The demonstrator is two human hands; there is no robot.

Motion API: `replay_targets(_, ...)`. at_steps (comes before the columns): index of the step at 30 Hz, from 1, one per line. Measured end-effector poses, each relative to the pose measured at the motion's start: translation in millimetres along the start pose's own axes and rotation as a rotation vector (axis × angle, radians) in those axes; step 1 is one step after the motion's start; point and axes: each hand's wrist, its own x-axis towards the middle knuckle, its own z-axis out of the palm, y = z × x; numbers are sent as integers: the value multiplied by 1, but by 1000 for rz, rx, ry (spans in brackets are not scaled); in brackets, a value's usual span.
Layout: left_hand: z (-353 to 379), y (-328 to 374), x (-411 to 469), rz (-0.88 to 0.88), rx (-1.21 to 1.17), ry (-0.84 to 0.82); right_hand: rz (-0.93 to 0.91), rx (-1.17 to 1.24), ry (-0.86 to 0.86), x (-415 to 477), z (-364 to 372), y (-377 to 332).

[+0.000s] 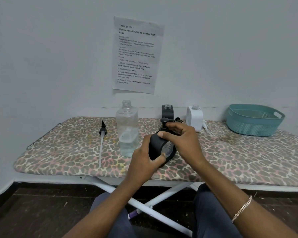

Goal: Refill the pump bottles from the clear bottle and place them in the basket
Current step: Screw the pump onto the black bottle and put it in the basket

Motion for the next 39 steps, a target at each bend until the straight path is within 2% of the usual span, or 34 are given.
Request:
replay_targets(4, -2, 1, -1, 3, -34, -32, 0, -47, -163, 11, -16, 4)
replay_targets(10, -7, -4, 5, -58, -104, -100, 74, -255, -471, 19, -44, -1)
replay_targets(14, -10, -5, 12, -86, -182, -151, 75, -344, -562, 26, -61, -9)
replay_targets(20, -3, 7, 27, -144, -397, -313, 91, -455, -589, 38, -95, -25)
replay_targets(24, 9, 27, 48, -153, -469, -363, 112, -525, -599, 48, -123, -37)
replay_targets(30, 36, 59, 106, -91, -445, -442, 109, -594, -546, 74, -176, -63)
replay_targets(39, 102, 122, 221, 90, -273, -510, 77, -623, -297, 124, -265, -93)
